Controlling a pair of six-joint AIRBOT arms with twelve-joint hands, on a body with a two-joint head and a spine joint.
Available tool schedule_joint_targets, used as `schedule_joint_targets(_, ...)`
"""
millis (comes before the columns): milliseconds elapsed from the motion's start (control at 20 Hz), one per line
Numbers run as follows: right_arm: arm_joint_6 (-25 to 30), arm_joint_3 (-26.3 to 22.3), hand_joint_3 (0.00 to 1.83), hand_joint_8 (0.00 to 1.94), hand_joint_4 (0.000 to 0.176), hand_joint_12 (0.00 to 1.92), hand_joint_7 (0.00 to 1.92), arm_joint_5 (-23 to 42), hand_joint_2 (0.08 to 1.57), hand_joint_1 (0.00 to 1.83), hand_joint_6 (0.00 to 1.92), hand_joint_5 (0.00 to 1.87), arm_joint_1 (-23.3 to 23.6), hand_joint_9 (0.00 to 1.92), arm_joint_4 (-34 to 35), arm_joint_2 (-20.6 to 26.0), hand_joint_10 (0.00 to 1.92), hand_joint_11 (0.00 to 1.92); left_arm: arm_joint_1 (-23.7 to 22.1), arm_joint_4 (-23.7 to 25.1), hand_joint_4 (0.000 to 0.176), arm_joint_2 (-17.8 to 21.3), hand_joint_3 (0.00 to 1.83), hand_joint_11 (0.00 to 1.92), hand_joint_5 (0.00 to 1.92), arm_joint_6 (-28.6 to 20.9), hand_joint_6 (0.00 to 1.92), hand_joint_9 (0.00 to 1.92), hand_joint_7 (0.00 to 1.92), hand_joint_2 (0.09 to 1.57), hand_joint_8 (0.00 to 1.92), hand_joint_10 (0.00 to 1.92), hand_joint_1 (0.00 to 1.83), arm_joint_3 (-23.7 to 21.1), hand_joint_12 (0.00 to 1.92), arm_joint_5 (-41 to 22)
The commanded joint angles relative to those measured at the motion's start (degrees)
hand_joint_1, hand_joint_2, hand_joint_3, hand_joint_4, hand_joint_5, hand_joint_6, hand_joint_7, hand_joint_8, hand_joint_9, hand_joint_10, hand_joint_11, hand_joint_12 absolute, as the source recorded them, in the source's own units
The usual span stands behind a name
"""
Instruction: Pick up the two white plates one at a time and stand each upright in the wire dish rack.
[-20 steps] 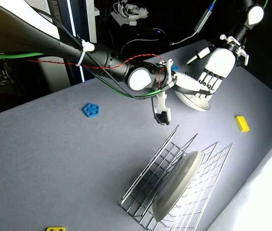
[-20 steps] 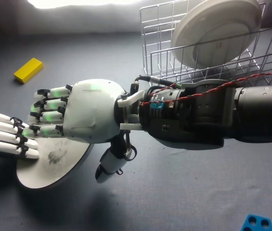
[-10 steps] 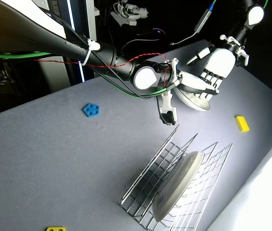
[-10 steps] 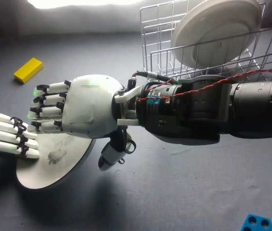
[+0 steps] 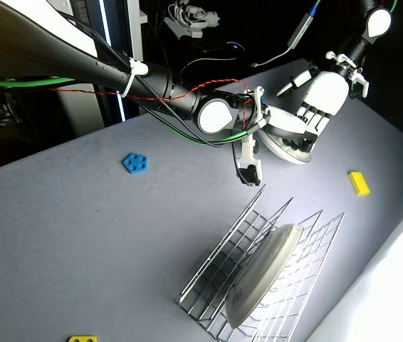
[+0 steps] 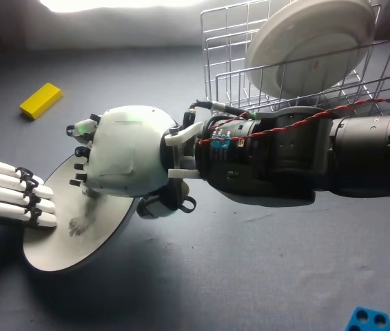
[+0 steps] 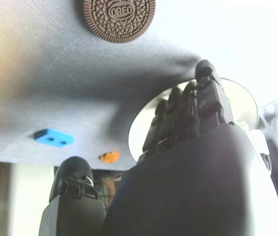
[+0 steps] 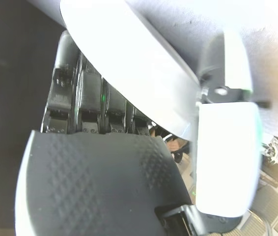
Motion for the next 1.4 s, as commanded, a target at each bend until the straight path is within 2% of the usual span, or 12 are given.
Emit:
schedule_joint_targets(0,-0.32,-0.06,0.00,0.02,0.000,1.05,0.93,6.03,1.04,1.10,0.03,0.96,0.69,0.86,0.10,-0.04,0.04,0.33,0.12,0.85,0.000,-1.15,0.00,0.00,0.02,-0.03,0.00,0.00,0.01,1.09,0.00,0.00,0.00,-0.33,0.00,-1.20)
schedule_joint_targets(50,-0.19,-0.06,0.00,0.00,0.003,1.12,0.99,6.98,1.10,1.10,0.68,1.04,0.69,0.92,0.16,-0.08,0.03,0.35,0.11,0.85,0.000,-1.15,0.00,0.00,0.02,-0.03,0.00,0.00,0.02,1.10,0.00,0.00,0.00,-0.33,0.00,-1.20)
schedule_joint_targets(150,-0.15,-0.08,0.00,0.01,0.000,1.14,1.05,7.00,1.11,1.12,0.94,1.00,0.74,0.99,2.13,-0.37,0.03,0.38,0.11,0.85,0.000,-1.15,0.00,0.00,0.01,-0.03,0.00,0.00,0.02,1.09,0.00,0.00,0.00,-0.33,0.00,-1.20)
schedule_joint_targets(200,-0.15,-0.10,0.00,0.02,0.000,1.13,1.10,6.80,1.09,1.14,0.87,1.04,0.75,1.04,2.90,-0.44,0.04,0.46,0.11,0.85,0.000,-1.16,0.00,0.00,0.02,-0.03,0.00,0.00,0.02,1.09,0.00,0.00,0.00,-0.33,0.00,-1.20)
schedule_joint_targets(300,-0.15,-0.11,0.00,0.75,0.000,1.09,1.05,6.58,1.09,1.23,0.96,1.05,0.67,1.12,3.51,-0.45,0.03,0.57,0.11,0.85,0.000,-1.17,0.00,0.00,0.02,-0.03,0.00,0.00,0.02,1.10,0.00,0.00,0.00,-0.34,0.00,-1.20)
schedule_joint_targets(400,-0.14,-0.11,0.00,0.62,0.003,1.16,1.15,6.22,1.06,1.25,0.88,1.10,0.58,1.22,3.68,-0.33,0.05,0.63,0.12,0.85,0.000,-1.16,0.00,0.00,0.03,-0.16,0.00,0.00,0.02,1.09,0.00,0.00,0.00,-0.34,0.00,-1.20)
schedule_joint_targets(450,-0.13,-0.11,0.00,0.48,0.000,1.14,1.21,6.21,1.05,1.36,0.90,1.08,0.59,1.04,3.82,-0.20,0.80,0.72,0.08,0.84,0.000,-1.16,0.00,0.00,0.03,-0.32,0.00,0.00,0.02,1.10,0.00,0.00,0.00,-0.33,0.00,-1.20)
schedule_joint_targets(600,0.06,-1.04,0.00,0.55,0.000,1.15,1.18,5.65,1.04,1.26,0.87,1.13,0.93,1.12,5.31,1.13,0.34,0.70,-1.85,0.37,0.000,-0.87,0.00,0.00,0.03,-0.93,0.00,0.00,0.03,1.09,0.00,0.00,0.00,-0.22,0.00,-1.46)
schedule_joint_targets(1100,2.89,-11.61,0.00,0.67,0.020,1.08,1.14,4.18,1.06,1.24,0.90,1.06,3.52,1.22,7.95,10.85,0.08,0.75,-12.16,-2.19,0.000,1.68,0.00,0.00,0.01,-1.87,0.00,0.00,0.02,1.10,0.00,0.00,0.00,-0.18,0.00,-2.86)
schedule_joint_targets(1150,3.45,-12.47,0.00,0.64,0.000,1.12,1.13,3.90,1.07,1.35,0.92,1.05,4.03,1.02,7.95,11.77,0.86,0.74,-13.56,-2.19,0.000,1.95,0.00,0.00,0.02,-2.03,0.00,0.00,0.02,1.09,0.00,0.00,0.00,-0.06,0.00,-2.86)
schedule_joint_targets(1200,4.06,-13.35,0.01,0.76,0.000,1.18,1.05,3.41,1.09,1.37,0.97,1.02,4.72,0.92,7.95,12.74,1.10,0.69,-15.00,-2.18,0.000,2.24,0.00,0.00,0.02,-2.07,0.00,0.00,0.02,1.09,0.00,0.00,0.00,0.09,0.00,-2.86)
schedule_joint_targets(1350,7.30,-14.94,0.00,0.80,0.000,1.25,1.06,0.94,1.09,1.37,0.92,1.03,6.95,0.89,7.92,14.67,1.16,0.66,-17.71,-2.16,0.000,2.86,0.00,0.00,0.02,-2.09,0.01,0.00,0.03,1.10,0.01,0.00,0.00,0.50,0.00,-2.86)
